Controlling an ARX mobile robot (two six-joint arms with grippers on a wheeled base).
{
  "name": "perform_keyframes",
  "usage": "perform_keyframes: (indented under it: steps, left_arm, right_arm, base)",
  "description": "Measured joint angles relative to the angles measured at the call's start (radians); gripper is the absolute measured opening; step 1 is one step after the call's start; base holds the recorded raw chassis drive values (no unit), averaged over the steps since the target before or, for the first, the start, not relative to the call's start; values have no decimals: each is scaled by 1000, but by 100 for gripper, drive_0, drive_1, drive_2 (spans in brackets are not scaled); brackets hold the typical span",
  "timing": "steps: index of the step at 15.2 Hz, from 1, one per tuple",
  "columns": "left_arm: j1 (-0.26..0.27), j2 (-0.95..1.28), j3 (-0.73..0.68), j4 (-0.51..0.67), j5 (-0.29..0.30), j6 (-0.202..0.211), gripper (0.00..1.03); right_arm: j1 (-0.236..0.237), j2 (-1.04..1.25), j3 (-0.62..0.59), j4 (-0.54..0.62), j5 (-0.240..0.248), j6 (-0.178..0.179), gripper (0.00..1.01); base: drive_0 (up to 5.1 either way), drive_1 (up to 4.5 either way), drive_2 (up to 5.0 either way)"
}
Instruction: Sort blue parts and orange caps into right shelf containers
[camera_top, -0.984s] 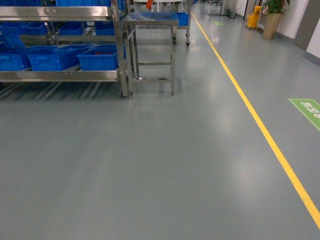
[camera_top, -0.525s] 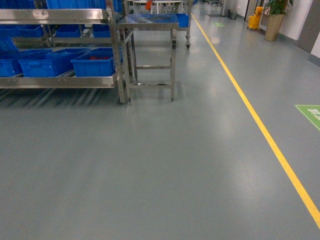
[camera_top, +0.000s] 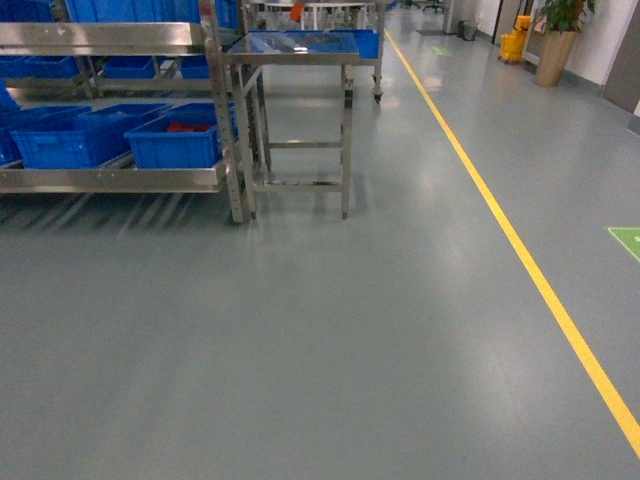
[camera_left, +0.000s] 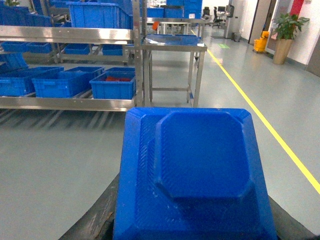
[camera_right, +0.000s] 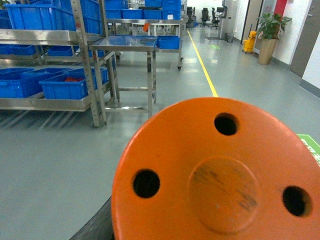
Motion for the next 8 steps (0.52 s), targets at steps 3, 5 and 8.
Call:
perform_keyframes:
  steps: [3, 5, 8]
  left_arm:
    - [0, 0, 0, -4, 0, 0, 43]
    - [0, 0, 0, -4, 0, 0, 43]
    - [0, 0, 0, -6, -2, 0, 43]
  right_arm:
    - [0, 0, 0, -4, 0, 0, 44]
    - [0, 0, 0, -5, 0, 0, 44]
    - [0, 0, 0, -8, 0, 0, 44]
  base:
    - [8, 425, -408]
    - [8, 425, -408]
    - [8, 425, -408]
